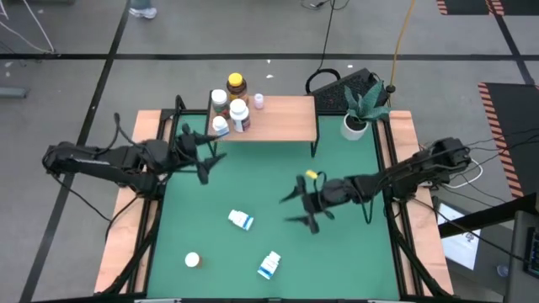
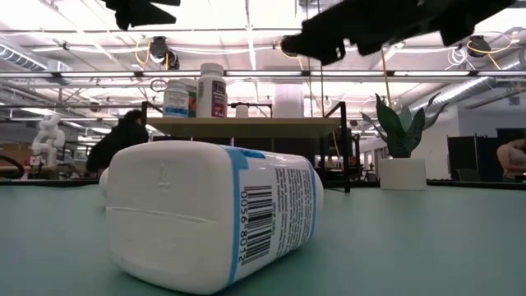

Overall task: Pick and place medicine bottles onto shelf by color
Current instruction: Put the top white blue medicine bottle on the shelf

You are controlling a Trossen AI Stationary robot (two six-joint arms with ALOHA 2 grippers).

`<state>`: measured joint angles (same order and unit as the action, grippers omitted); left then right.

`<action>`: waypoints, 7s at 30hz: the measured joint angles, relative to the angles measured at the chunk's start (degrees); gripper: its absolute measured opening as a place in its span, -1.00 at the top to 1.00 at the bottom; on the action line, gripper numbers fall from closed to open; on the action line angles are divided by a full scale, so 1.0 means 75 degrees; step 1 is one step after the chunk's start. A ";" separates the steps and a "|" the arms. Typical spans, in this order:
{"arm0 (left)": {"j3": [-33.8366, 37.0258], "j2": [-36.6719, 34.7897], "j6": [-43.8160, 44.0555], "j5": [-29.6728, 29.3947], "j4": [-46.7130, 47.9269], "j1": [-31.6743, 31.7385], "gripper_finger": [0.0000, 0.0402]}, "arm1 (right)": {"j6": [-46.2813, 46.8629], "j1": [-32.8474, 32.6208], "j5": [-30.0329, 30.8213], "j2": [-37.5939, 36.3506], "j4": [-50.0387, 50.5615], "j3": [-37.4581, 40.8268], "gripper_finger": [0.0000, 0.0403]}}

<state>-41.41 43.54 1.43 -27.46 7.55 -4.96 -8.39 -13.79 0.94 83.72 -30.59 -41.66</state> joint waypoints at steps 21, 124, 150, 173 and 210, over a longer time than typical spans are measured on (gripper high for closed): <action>0.0000 0.2545 0.1374 -0.0207 -0.2069 -0.2588 -0.41 | 0.0672 -0.0316 0.1286 0.4795 0.1575 -0.4670 -0.59; -0.1183 0.7037 0.0816 -0.0306 -0.6716 -0.1553 0.01 | -0.4013 -0.1520 0.7234 0.2498 -0.5812 -0.0176 -0.23; -0.1174 0.6913 -0.1533 0.1699 -0.4543 -0.1809 0.13 | 0.1426 -0.1025 0.1654 -0.0702 0.0152 -0.0304 -0.54; -0.1177 0.6904 -0.1144 0.1684 -0.3981 -0.1710 0.13 | 0.1317 -0.0744 0.2033 0.0927 0.0958 -0.1537 -0.31; -0.1181 0.4296 0.2842 -0.0610 0.1178 -0.2003 -0.89 | -0.1807 0.1571 0.1492 0.0420 -0.0623 -0.1527 0.12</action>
<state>-50.26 75.76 22.74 -32.03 16.39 -19.98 -21.94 -2.01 12.13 86.87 -35.26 -53.11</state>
